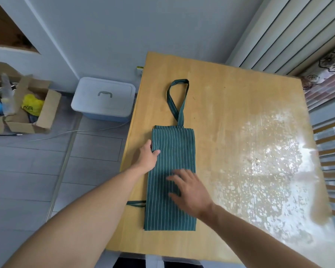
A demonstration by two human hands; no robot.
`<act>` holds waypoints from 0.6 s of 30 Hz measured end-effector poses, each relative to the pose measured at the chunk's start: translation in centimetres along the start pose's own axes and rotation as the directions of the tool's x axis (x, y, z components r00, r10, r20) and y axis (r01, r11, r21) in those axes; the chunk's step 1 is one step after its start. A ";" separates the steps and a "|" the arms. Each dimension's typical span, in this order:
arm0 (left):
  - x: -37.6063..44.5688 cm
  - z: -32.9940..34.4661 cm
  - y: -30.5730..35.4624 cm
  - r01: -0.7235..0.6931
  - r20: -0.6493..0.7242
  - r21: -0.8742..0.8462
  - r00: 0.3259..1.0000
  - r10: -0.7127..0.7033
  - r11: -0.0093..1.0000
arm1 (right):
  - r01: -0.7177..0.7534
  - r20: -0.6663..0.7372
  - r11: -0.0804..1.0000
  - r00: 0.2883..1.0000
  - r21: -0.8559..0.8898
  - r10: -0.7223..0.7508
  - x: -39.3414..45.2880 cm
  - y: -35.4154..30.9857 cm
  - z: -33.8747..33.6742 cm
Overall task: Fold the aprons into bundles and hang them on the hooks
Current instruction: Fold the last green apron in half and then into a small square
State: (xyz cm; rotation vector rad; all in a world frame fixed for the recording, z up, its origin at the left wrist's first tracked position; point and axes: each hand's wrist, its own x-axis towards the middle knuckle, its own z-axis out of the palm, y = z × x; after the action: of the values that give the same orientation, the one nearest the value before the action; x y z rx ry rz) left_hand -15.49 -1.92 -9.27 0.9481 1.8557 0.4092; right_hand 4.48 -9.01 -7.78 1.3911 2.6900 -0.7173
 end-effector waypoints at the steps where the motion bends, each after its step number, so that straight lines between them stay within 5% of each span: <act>1: 0.1 0.0 0.2 -0.012 -0.007 0.063 1.000 0.013 0.998 | 0.055 0.078 0.998 0.996 -0.043 -0.052 -1.6 -0.3 1.2; 4: 0.5 0.1 0.1 -0.055 -0.064 0.282 0.995 0.076 0.958 | 0.053 0.208 0.992 0.978 -0.115 -0.028 -5.2 -1.0 4.1; 7: 1.3 0.4 -0.4 -0.082 -0.066 0.368 0.991 0.113 0.926 | 0.036 0.195 0.970 0.981 -0.242 0.013 -6.5 -1.3 5.4; 13: 0.6 -0.3 -0.4 -0.028 -0.192 0.315 0.977 0.092 0.949 | -0.063 0.182 0.956 0.976 -0.287 0.119 -6.1 -2.6 6.2; 15: -0.7 -1.4 -0.9 -0.146 -0.249 0.498 0.920 0.302 0.855 | -0.074 0.152 0.967 0.982 -0.245 0.113 -6.0 -2.6 5.5; 17: -3.2 -2.5 -1.7 -0.408 -0.020 0.594 0.854 0.520 0.694 | -0.100 0.096 0.991 0.989 -0.086 0.108 -6.3 -2.7 4.1; 18: -3.9 -2.2 -2.3 -0.500 0.172 0.533 0.854 0.491 0.683 | -0.093 0.033 0.996 0.995 -0.017 0.094 -6.4 -2.0 3.7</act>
State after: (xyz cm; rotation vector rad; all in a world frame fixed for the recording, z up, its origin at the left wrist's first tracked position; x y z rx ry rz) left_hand -17.55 -6.10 -7.29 1.8842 1.7052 0.1586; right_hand 6.06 -16.41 -8.81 1.4759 2.5799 -0.7044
